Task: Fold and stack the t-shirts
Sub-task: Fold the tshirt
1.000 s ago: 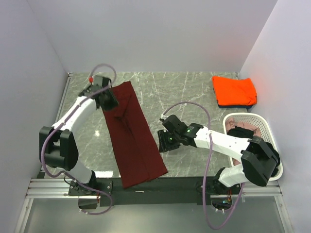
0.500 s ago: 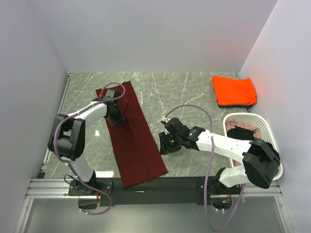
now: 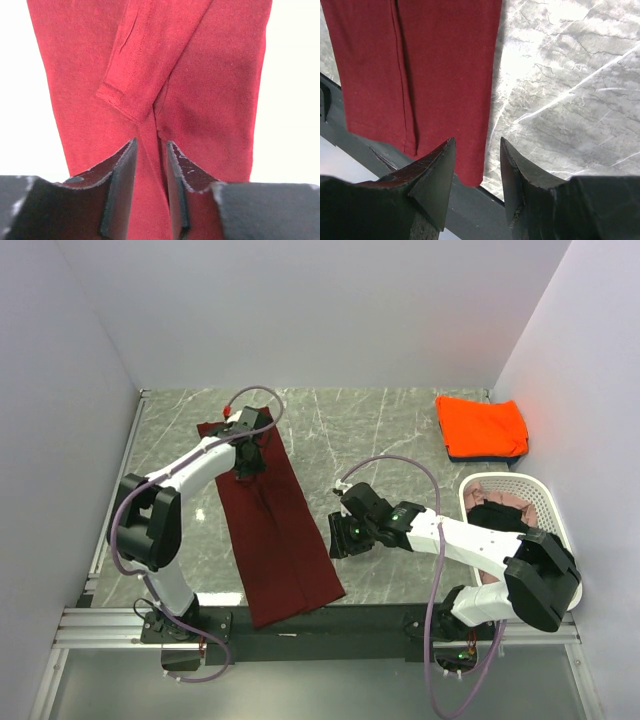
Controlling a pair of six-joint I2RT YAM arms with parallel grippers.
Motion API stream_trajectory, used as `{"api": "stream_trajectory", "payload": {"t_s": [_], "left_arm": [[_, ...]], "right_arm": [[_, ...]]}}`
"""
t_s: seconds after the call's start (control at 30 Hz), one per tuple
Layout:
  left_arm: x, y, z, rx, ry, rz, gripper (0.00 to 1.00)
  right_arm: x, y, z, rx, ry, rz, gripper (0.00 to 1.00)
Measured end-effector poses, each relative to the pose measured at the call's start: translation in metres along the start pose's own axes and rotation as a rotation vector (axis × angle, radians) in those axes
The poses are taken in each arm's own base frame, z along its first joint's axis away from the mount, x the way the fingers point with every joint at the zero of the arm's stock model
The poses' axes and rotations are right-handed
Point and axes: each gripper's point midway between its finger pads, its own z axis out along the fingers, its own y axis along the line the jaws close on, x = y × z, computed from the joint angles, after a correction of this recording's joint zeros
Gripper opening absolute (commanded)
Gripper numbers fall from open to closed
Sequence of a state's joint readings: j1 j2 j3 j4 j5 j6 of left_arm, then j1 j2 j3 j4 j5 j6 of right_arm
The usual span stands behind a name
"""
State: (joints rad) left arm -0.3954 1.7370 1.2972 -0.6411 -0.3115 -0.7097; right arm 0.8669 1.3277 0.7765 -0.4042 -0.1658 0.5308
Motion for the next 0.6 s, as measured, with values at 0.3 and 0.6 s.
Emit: {"api": "stream_trajectory", "payload": {"t_s": [0.3, 0.6], "left_arm": [[0.000, -0.002, 0.021, -0.109, -0.026, 0.225, 0.41], [0.008, 0.006, 0.041, -0.195, -0.005, 0.328, 0.40]], "right_arm": [[0.000, -0.001, 0.000, 0.002, -0.001, 0.001, 0.49], [0.005, -0.006, 0.002, 0.019, 0.007, 0.004, 0.49]]}}
